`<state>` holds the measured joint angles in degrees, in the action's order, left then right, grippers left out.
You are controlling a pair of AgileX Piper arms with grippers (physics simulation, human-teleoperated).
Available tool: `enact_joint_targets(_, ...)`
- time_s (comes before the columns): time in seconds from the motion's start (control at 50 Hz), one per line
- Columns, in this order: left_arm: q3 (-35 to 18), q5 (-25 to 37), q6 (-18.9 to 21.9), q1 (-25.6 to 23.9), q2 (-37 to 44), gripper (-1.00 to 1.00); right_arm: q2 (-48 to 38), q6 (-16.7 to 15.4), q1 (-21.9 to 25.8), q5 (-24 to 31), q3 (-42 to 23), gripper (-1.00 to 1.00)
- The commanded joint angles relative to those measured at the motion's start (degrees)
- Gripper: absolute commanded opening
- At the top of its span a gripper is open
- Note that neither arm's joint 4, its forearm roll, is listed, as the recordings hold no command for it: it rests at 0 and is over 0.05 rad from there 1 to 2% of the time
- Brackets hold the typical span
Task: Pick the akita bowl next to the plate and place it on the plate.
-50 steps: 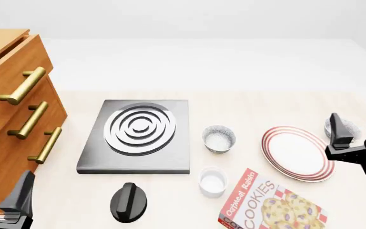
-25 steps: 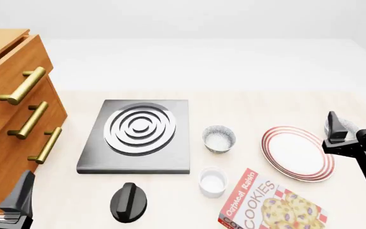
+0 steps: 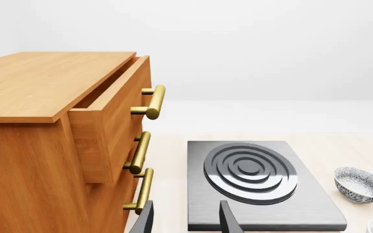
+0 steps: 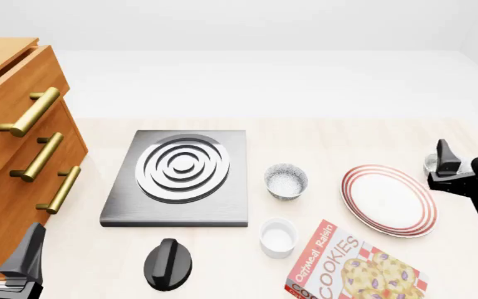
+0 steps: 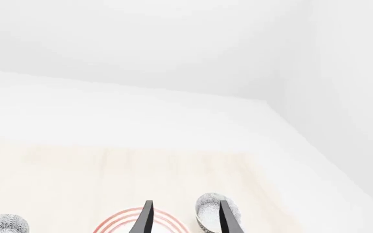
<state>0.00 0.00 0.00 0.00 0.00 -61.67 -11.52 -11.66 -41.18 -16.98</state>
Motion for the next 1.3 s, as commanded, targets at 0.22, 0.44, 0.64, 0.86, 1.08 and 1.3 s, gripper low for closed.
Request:
enact_joint_targets(0.22,0.0,0.0,0.0,0.0,0.0,1.0,-4.96,1.98,-3.87,1.2,-4.56,1.0)
enact_joint_targets(0.44,0.0,0.0,0.0,0.0,0.0,1.0,-6.02,2.73,-5.55,2.05,-6.05,1.0)
enact_joint_targets(0.64,0.0,0.0,0.0,0.0,0.0,1.0,-9.38,3.53,-8.0,1.92,-8.21,1.0)
enact_joint_targets(0.86,0.0,0.0,0.0,0.0,0.0,1.0,-10.69,4.05,-9.35,2.28,-9.39,1.0)
enact_joint_targets(1.08,0.0,0.0,0.0,0.0,0.0,1.0,-12.67,4.66,-11.15,2.79,-11.31,1.0)
enact_joint_targets(1.3,0.0,0.0,0.0,0.0,0.0,1.0,-13.64,4.87,-12.12,3.3,-12.51,1.0)
